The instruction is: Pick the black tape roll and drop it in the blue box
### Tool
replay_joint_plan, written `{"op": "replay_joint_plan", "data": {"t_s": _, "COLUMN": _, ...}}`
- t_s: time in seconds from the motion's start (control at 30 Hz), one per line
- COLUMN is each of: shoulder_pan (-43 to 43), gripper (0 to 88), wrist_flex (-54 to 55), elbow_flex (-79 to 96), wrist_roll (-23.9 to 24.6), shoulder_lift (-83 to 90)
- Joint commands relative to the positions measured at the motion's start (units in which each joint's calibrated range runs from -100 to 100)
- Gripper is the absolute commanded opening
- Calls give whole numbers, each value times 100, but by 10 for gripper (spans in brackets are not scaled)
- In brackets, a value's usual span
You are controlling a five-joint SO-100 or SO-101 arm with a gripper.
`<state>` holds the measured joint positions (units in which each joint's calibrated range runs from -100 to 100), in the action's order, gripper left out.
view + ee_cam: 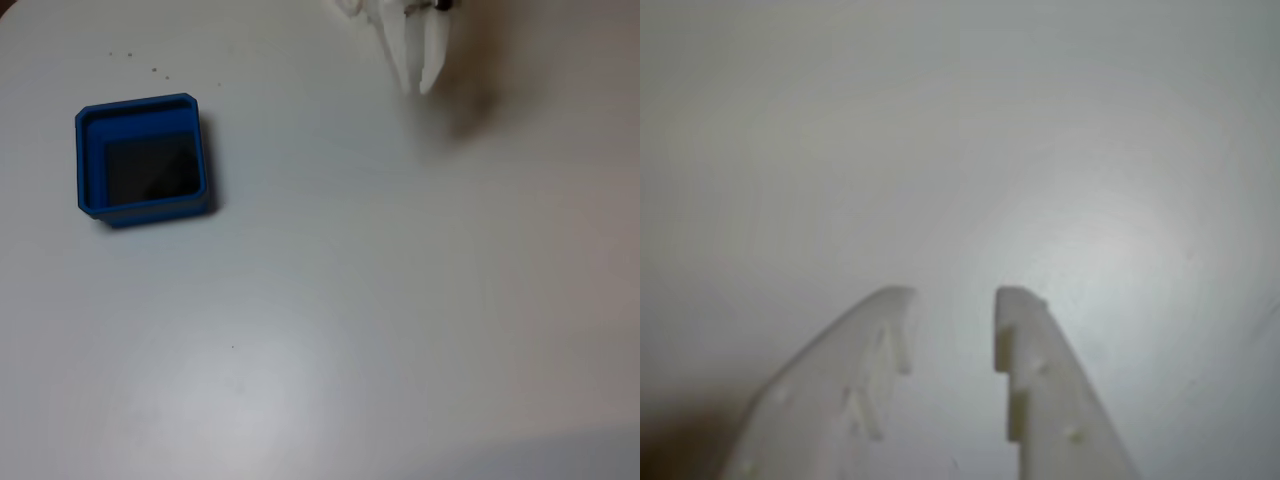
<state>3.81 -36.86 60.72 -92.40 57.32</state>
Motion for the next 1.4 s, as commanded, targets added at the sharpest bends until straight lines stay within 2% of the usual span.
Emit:
{"op": "replay_joint_plan", "data": {"t_s": 0.0, "shoulder_pan": -34, "gripper": 12, "wrist_flex": 147, "elbow_flex": 631, "wrist_roll": -32, "shoulder_lift": 848}}
{"op": "replay_joint_plan", "data": {"t_s": 0.67, "shoulder_pan": -34, "gripper": 12, "wrist_flex": 139, "elbow_flex": 2715, "wrist_roll": -32, "shoulder_lift": 4117}}
{"op": "replay_joint_plan", "data": {"t_s": 1.37, "shoulder_pan": -44, "gripper": 12, "wrist_flex": 163, "elbow_flex": 3919, "wrist_roll": 46, "shoulder_lift": 4209}}
